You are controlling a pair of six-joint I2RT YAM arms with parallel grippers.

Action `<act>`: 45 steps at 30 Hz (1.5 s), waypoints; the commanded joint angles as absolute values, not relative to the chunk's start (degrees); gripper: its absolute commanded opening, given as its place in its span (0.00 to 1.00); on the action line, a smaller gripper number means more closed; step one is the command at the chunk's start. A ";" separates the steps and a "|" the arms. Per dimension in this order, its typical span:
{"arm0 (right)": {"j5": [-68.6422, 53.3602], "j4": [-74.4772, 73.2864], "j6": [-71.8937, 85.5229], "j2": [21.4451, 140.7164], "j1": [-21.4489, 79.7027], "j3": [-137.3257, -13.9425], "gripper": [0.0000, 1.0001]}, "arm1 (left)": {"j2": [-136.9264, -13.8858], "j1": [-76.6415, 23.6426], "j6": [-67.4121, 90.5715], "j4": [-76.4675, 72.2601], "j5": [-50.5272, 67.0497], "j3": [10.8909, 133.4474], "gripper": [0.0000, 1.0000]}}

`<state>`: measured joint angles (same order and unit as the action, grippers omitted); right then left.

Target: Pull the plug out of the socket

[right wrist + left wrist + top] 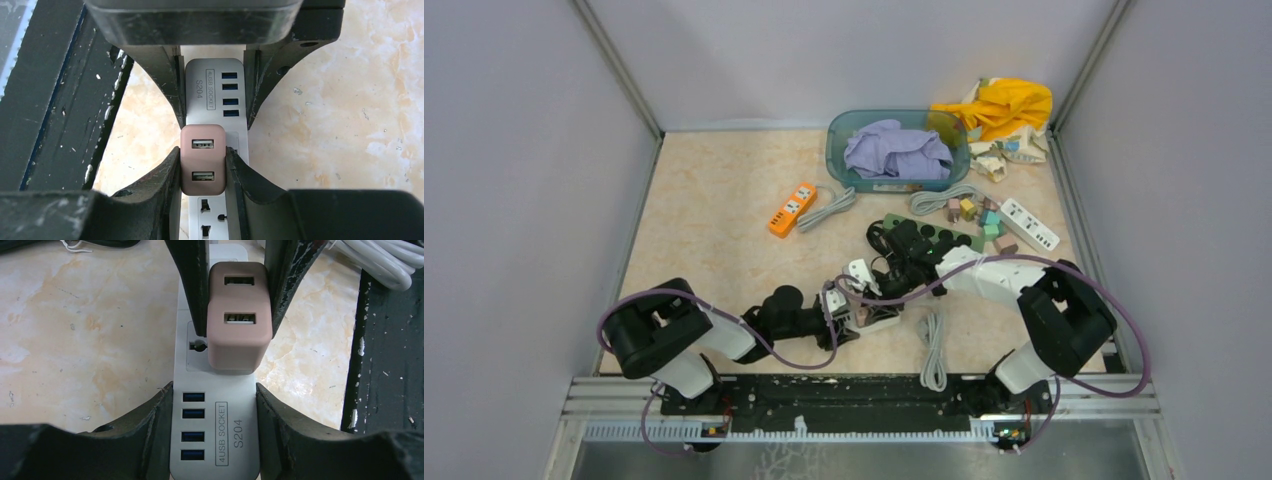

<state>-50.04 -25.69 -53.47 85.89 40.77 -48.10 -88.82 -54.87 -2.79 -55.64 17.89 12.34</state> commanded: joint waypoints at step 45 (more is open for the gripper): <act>-57.64 -33.90 -61.67 83.76 37.71 -53.67 0.00 | -90.07 -54.27 -2.63 -57.00 19.54 13.18 0.01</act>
<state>-53.74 -34.63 -60.99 85.80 36.91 -51.51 -89.54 -54.48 -2.59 -55.79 18.22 12.32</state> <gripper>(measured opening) 0.303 0.576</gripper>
